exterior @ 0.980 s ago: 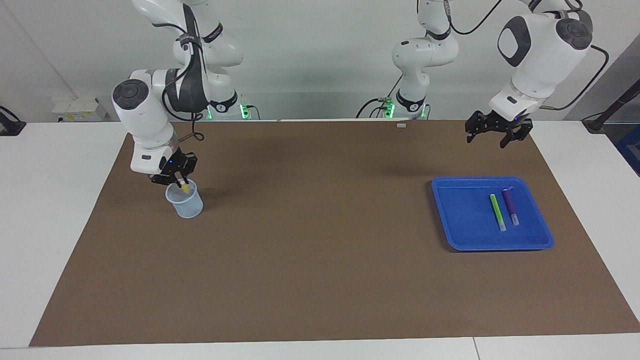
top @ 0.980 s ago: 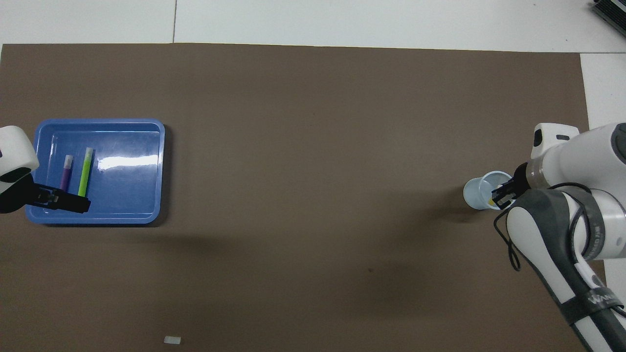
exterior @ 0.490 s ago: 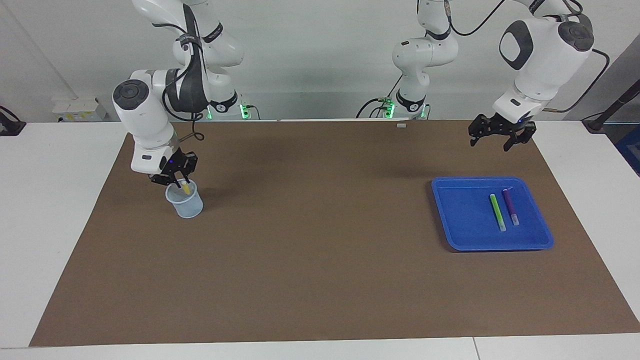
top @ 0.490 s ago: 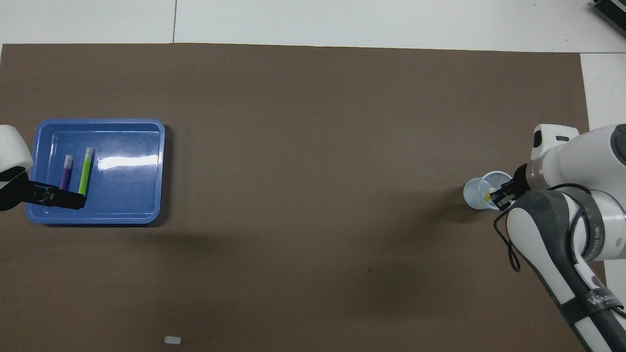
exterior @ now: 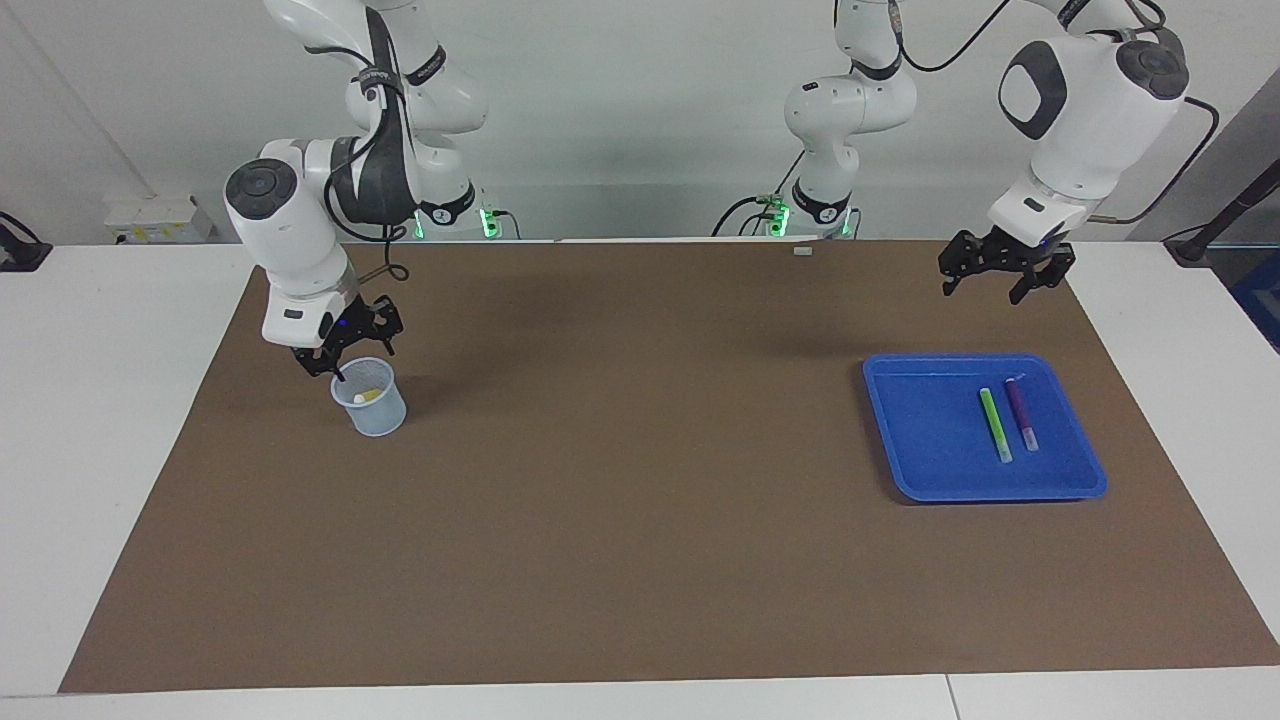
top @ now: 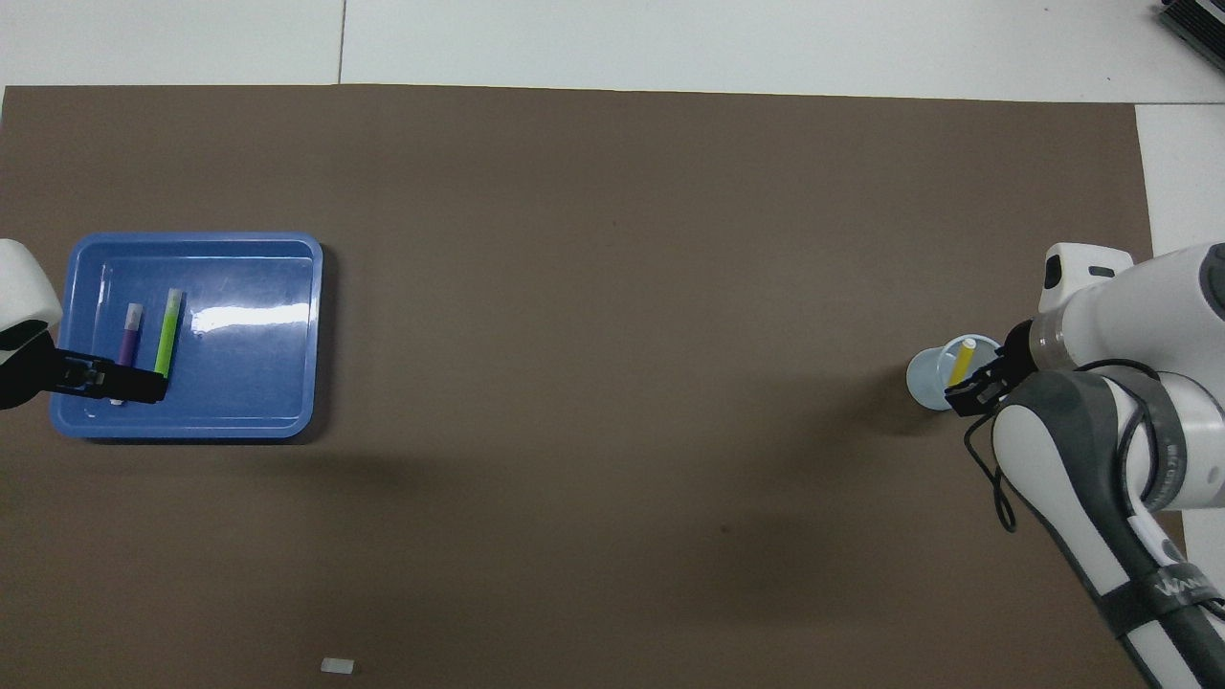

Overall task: Transfer and insert pens with both arms
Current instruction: 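Lower the yellow pen into the white cup and open the right gripper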

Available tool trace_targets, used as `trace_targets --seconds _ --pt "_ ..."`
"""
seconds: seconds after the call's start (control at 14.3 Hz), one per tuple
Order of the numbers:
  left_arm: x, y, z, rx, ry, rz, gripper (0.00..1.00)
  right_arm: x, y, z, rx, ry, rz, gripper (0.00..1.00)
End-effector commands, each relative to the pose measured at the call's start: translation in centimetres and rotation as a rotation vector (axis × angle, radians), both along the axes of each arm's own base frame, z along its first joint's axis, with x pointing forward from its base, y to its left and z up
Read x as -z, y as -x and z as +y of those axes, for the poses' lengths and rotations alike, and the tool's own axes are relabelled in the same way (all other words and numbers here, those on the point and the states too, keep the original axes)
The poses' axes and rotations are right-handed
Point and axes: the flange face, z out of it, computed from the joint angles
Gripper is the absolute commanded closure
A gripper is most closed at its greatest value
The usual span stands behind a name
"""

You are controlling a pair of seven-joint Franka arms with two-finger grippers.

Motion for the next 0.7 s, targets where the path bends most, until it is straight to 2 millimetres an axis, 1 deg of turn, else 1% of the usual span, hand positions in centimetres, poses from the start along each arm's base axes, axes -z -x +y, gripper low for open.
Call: trace_targets --seconds 0.0,0.21,0.42,0.49,0.63 --pt "-0.2 0.0 0.3 -0.014 -0.018 -0.019 0.0 -1.4 0.1 0.1 0.046 -0.067 -0.028 0.0" --pt "-0.6 -0.2 0.3 -0.014 -0.018 -0.025 0.0 -3.6 -0.7 1.2 0.112 -0.073 -0.042 0.0" --pt "-0.8 -0.3 0.3 -0.014 -0.018 -0.028 0.0 -5.1 -1.0 3.6 0.17 -0.077 -0.039 0.0" --pt "-0.9 -0.3 0.2 -0.013 -0.018 -0.028 0.0 -6.0 -1.2 4.6 0.209 -0.121 -0.039 0.0" --pt "-0.8 -0.5 0.2 -0.013 -0.018 -0.027 0.0 -7.1 -1.5 5.9 0.34 -0.238 -0.022 0.0"
